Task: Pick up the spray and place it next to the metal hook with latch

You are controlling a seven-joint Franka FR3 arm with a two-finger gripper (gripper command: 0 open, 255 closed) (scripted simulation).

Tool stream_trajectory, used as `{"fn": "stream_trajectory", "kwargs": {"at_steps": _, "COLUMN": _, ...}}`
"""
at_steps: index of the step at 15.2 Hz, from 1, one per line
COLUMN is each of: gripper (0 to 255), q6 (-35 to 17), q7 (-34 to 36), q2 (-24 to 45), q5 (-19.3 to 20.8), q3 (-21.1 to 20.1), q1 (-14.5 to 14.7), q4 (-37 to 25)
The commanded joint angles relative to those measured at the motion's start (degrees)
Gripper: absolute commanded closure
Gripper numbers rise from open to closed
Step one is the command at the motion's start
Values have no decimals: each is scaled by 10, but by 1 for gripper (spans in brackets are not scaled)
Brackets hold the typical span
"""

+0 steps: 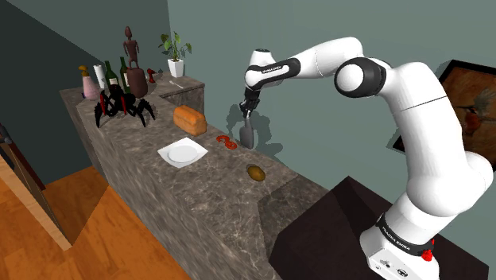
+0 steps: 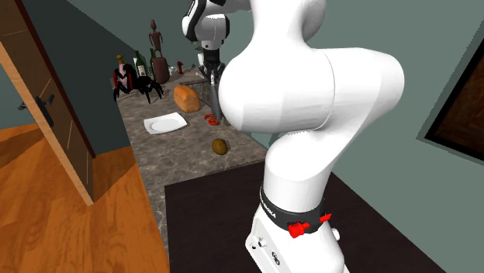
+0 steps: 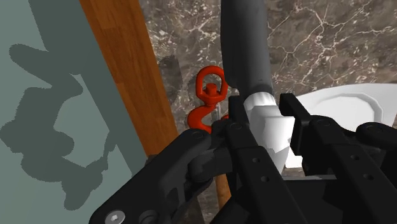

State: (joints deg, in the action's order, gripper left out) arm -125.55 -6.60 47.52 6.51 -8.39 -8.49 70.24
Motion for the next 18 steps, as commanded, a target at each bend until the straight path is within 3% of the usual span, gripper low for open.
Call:
{"fn": "stream_trajectory", "kwargs": {"at_steps": 1, "gripper": 255, "q6": -9, "q7": 0, "q2": 8, "q5": 1, "q3": 1, "q1": 0, "q4": 1}}
{"fn": "stream_trajectory", "kwargs": {"at_steps": 18, "gripper": 255, "q6": -84, "q7": 3, "q2": 87, "q5": 8, "q3": 8, "q1": 4, "q4": -3}}
